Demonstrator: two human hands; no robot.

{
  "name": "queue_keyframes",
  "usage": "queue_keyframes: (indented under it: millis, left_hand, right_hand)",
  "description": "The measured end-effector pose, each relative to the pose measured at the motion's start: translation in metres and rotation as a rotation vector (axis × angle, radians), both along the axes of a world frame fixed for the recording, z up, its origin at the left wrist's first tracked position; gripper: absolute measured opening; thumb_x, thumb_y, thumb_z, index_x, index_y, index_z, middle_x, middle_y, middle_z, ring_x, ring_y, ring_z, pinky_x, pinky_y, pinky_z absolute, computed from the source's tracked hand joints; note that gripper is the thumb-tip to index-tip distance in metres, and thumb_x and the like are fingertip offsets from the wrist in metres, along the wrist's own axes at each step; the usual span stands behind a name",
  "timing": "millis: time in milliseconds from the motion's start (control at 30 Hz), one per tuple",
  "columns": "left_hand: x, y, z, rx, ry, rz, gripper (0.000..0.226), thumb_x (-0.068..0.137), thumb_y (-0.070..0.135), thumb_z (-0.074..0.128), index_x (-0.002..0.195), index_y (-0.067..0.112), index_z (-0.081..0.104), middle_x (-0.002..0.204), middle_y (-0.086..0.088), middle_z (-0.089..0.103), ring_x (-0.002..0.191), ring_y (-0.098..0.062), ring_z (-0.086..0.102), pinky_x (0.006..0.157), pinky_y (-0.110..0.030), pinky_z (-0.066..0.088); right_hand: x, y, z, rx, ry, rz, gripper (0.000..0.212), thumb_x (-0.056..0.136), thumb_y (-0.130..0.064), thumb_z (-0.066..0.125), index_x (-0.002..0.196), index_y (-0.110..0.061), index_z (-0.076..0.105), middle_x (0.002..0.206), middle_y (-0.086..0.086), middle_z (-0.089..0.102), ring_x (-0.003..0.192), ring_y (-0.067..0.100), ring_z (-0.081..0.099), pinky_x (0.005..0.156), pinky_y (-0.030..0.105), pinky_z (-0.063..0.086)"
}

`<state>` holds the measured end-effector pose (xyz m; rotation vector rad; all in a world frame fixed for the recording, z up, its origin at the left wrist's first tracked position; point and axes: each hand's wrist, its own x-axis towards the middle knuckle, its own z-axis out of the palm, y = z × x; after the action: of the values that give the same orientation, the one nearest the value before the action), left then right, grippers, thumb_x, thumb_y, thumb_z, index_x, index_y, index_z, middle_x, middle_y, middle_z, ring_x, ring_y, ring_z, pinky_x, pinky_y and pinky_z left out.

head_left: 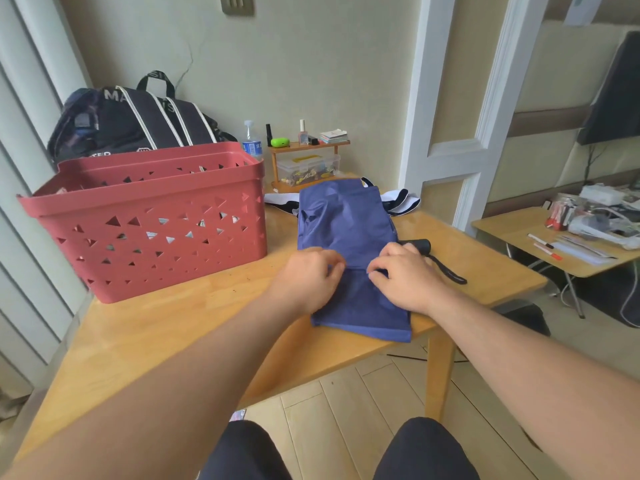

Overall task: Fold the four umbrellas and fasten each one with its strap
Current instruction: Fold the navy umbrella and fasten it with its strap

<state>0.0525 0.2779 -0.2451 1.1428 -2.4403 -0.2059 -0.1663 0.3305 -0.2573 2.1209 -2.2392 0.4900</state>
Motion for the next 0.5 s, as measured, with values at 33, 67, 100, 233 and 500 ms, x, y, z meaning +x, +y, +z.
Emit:
queue_keyframes:
  millis: [33,67,100,233,500]
  left_hand:
    - [-0.005,-0.01,-0.004,0.005,-0.087,-0.014,0.032,0.102,0.038,0.043,0.111,0.028,0.073,0.111,-0.001,0.07,0.107,-0.025,0.063,0.09,-0.04,0.052]
    - [-0.008,-0.018,-0.008,-0.003,-0.184,-0.018,0.034,0.1,0.038,0.043,0.115,0.03,0.072,0.116,0.0,0.069,0.112,-0.026,0.062,0.092,-0.041,0.053]
    - [-0.01,-0.024,-0.013,-0.021,-0.252,-0.022,0.035,0.099,0.04,0.045,0.121,0.03,0.071,0.123,0.002,0.067,0.118,-0.026,0.06,0.095,-0.042,0.052]
    - [-0.01,-0.029,-0.023,-0.092,-0.298,-0.007,0.04,0.101,0.048,0.052,0.135,0.032,0.066,0.131,0.0,0.056,0.119,-0.028,0.053,0.102,-0.042,0.046]
    - [-0.012,-0.017,-0.02,-0.112,-0.359,-0.046,0.048,0.101,0.055,0.046,0.117,0.02,0.074,0.111,-0.005,0.062,0.108,-0.029,0.058,0.093,-0.042,0.05]
  right_hand:
    - [-0.002,0.0,-0.002,0.027,-0.012,0.002,0.026,0.104,-0.044,0.047,0.119,-0.042,0.069,0.122,-0.015,0.051,0.121,0.019,0.043,0.097,0.043,0.042]
    - [-0.004,0.0,-0.005,0.05,-0.026,-0.004,0.027,0.105,-0.044,0.047,0.12,-0.041,0.069,0.123,-0.014,0.052,0.121,0.02,0.044,0.099,0.044,0.042]
    - [-0.006,0.0,-0.008,0.061,-0.034,-0.014,0.028,0.105,-0.044,0.047,0.123,-0.041,0.068,0.125,-0.013,0.052,0.122,0.02,0.044,0.101,0.044,0.043]
    - [-0.007,-0.004,-0.01,0.001,0.007,-0.018,0.03,0.102,-0.044,0.052,0.127,-0.038,0.068,0.126,-0.012,0.054,0.122,0.019,0.045,0.103,0.044,0.044]
    - [-0.004,-0.011,0.0,0.007,0.011,0.043,0.019,0.097,-0.026,0.057,0.105,-0.032,0.073,0.103,-0.01,0.057,0.096,0.016,0.054,0.074,0.03,0.044]
